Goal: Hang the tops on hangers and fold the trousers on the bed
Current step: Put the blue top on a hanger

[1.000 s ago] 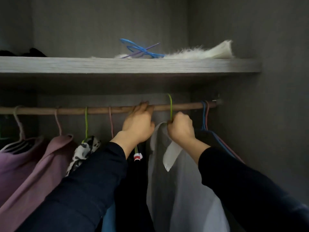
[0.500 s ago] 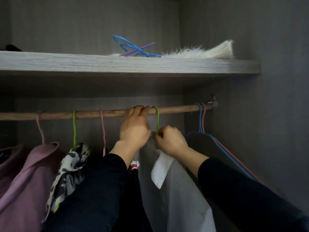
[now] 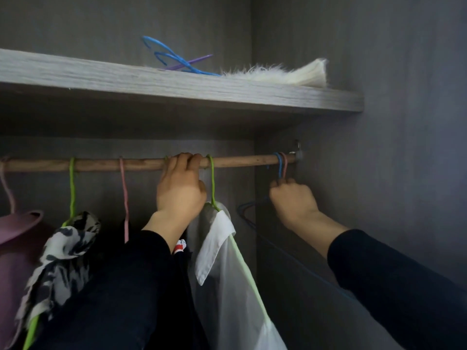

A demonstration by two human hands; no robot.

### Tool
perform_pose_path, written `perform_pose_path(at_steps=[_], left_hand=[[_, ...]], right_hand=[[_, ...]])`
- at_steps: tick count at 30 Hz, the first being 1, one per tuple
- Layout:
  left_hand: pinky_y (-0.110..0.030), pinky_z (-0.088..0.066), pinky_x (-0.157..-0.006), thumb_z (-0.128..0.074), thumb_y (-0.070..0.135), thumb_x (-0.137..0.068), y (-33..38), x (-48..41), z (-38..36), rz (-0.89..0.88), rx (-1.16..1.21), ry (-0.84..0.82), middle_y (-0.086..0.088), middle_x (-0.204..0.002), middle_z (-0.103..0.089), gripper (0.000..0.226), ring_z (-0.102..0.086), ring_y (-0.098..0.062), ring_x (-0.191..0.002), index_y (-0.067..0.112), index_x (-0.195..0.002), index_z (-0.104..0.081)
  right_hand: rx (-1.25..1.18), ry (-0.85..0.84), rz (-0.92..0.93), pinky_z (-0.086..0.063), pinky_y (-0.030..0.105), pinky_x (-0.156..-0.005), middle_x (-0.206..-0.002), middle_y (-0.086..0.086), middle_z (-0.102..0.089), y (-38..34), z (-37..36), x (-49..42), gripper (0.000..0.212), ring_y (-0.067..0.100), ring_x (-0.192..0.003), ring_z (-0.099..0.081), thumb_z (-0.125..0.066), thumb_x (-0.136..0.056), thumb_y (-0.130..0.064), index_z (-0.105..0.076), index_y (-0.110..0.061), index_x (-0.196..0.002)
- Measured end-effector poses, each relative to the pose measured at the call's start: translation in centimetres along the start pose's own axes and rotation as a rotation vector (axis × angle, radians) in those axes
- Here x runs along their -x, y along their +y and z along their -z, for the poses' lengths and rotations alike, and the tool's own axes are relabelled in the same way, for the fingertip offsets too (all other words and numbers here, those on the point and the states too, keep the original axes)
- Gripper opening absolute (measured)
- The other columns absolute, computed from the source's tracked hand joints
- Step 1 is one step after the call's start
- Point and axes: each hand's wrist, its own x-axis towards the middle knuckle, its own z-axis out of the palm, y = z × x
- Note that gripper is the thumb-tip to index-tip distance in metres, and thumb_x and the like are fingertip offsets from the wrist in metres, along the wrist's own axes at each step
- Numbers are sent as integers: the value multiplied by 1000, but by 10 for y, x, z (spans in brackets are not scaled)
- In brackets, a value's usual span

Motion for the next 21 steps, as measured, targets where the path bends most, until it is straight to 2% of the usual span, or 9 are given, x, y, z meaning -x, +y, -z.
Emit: perform_pose_path(at_steps=[3,7,9,13,17,21], left_hand=[[-45,-31,-109,-61,5,-73,0,-1,0,5,3,-18,-14,-125,-54,55,-45,-35,-116,7,-128,-55],[-45,-31,-109,-60,6,-75,0,-2,1,6,1,-27,-15,-125,-54,55,-44,-37,-116,7,-130,-54],[-45,-31,-108,-59,7,-77,1,-2,0,9,0,-15,-16,-124,-54,53,-45,-37,-116,7,-130,-54],[-48,-33,-107,-57,10,-84,0,-2,-2,13,14,24,-18,-119,-57,43,-47,-39,-112,4,-126,-58],[-49,-33,-107,-55,13,-86,-1,-3,-2,10,5,8,-18,-119,-57,40,-48,-38,-112,5,-125,-58],[-50,-35,-105,-56,12,-84,-2,-3,-2,-4,21,10,-18,-116,-58,39,-49,-39,-109,5,-123,-59]], right_hand=[[15,-3,-61,-47,36,-70,-124,14,-55,1,-1,-2,42,31,-109,-57,-51,-89,0,-44,-4,-130],[-35,-61,-63,-41,33,-67,-115,11,-63,8,-1,-3,27,30,-105,-62,-51,-91,-3,-58,-10,-116],[-84,-60,-74,-39,32,-66,-112,10,-64,9,4,-3,24,30,-103,-62,-55,-89,-9,-59,-11,-113],[-348,-77,-168,-40,31,-66,-109,11,-62,10,18,-9,26,32,-100,-62,-62,-85,-24,-59,-12,-107],[-637,-49,-216,-39,29,-66,-89,9,-59,0,27,-18,10,33,-94,-63,-61,-82,-23,-55,-16,-86],[-815,-46,-217,-48,31,-69,-91,13,-67,-18,26,-19,15,34,-93,-65,-58,-83,-19,-66,-9,-90]])
